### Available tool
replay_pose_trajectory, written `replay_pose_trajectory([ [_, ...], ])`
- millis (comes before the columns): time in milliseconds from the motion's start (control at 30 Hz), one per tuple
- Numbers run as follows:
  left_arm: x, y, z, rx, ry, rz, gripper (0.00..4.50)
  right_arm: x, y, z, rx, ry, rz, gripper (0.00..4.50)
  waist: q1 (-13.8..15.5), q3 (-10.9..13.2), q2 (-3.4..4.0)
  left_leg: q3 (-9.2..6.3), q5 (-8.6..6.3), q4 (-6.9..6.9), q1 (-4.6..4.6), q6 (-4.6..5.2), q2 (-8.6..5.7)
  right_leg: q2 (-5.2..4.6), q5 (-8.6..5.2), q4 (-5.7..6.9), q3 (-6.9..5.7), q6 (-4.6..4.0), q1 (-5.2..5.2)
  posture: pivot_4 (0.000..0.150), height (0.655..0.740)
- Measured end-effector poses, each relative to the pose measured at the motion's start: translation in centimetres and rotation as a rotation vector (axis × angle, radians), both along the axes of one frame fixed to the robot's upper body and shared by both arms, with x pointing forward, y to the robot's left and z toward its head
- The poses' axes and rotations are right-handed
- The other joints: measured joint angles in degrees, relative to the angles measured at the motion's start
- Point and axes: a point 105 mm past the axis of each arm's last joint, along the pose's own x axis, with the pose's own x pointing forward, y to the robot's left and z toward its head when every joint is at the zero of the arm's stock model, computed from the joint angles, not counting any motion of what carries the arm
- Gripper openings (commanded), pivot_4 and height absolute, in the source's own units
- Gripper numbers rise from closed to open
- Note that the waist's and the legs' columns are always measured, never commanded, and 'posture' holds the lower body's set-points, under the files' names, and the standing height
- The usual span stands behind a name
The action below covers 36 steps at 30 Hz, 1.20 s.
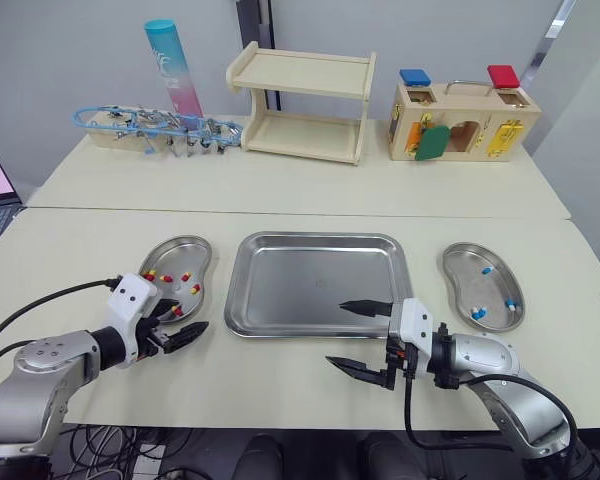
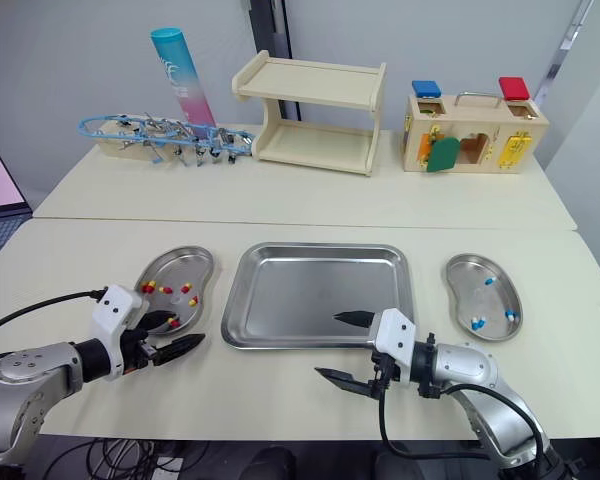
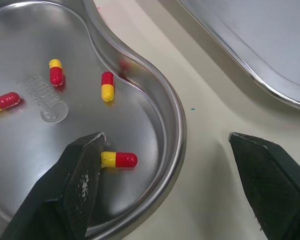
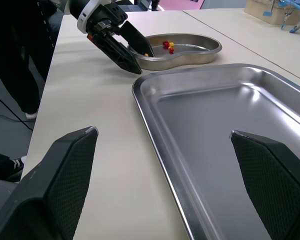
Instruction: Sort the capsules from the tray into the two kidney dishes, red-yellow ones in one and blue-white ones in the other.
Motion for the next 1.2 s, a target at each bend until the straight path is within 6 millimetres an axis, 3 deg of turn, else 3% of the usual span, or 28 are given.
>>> replay_pose_trajectory([
  [200, 0.7, 0.1, 2.0, -0.062, -0.060, -0.002, 4.08, 0.0, 0.1, 0.0, 0.004, 0.000, -0.006, 4.50, 0.0, 0.0, 0.00, 0.01, 0.00, 0.00, 0.01, 0.00, 0.00, 0.00, 0.00, 0.00, 0.01, 0.00, 0.00, 0.150, 0.7400],
  [400, -0.7, 1.2, 0.0, 0.090, 0.021, -0.040, 4.08, 0.1, 0.1, 0.0, 0.004, -0.002, -0.012, 4.50, -0.2, 0.0, 0.02, 0.01, 0.00, -0.02, 0.01, 0.00, 0.00, 0.01, 0.00, 0.00, 0.02, 0.00, -0.02, 0.150, 0.7400],
  [833, -1.4, 1.4, 0.4, 0.401, -0.036, -0.292, 4.08, 0.0, 0.2, 0.0, 0.006, 0.000, -0.009, 4.50, -0.1, 0.0, 0.04, 0.04, 0.00, -0.04, 0.00, 0.00, 0.00, 0.01, 0.00, -0.01, 0.04, 0.00, -0.03, 0.150, 0.7400],
  [1200, -2.6, 1.6, 0.9, 0.523, -0.019, -0.443, 4.08, 0.0, 0.2, -0.1, 0.006, -0.001, -0.009, 4.50, -0.1, 0.0, 0.05, 0.06, 0.00, -0.04, -0.02, 0.01, 0.00, 0.01, -0.01, -0.01, 0.03, 0.00, -0.04, 0.150, 0.7400],
])
